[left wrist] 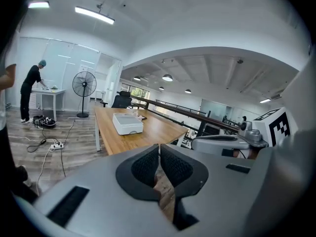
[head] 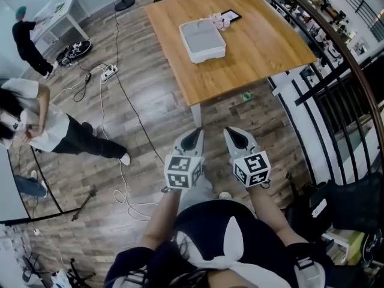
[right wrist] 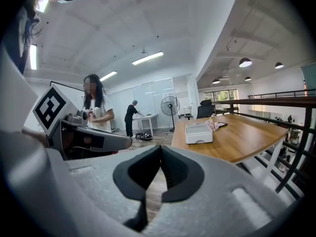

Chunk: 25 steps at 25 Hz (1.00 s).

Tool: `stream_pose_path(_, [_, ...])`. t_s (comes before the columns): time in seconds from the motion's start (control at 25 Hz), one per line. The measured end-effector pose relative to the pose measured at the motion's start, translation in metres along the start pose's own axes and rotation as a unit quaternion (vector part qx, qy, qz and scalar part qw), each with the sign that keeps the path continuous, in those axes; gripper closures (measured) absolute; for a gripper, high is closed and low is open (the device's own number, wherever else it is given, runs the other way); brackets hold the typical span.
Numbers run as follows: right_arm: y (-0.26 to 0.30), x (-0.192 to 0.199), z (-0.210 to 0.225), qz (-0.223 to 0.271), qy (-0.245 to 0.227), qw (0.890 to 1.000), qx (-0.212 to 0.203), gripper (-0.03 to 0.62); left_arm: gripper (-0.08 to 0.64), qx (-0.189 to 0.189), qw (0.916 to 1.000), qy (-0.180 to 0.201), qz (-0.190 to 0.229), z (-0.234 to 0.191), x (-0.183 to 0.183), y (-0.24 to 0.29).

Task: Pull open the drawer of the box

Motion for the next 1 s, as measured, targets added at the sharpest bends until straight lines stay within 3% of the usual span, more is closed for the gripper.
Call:
stream_pose_path(0.6, [0.053,-0.015,-0.017,-0.001,-0.011,1.0,0.019,0.594,0.534,0.031,0.9995,-0.004,-0.008,-0.066,-0.02,0.016])
stream_pose_path(1.0, [0.116,-0.027,0.005,-0.014,-0.009,1.0,0.013,0.594,0.534,0.024,0.9995,-0.016,-0.011,-0.11,-0.043,0.056])
Point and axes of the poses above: the fingertips, and each gripper's own axes: y forward along the fingers, z to its right, x out of its underside, the point moved 1 cm from there along -y, backward along the fingers, and after that the axes turned 15 degrees about x, right-handed, at the moved point
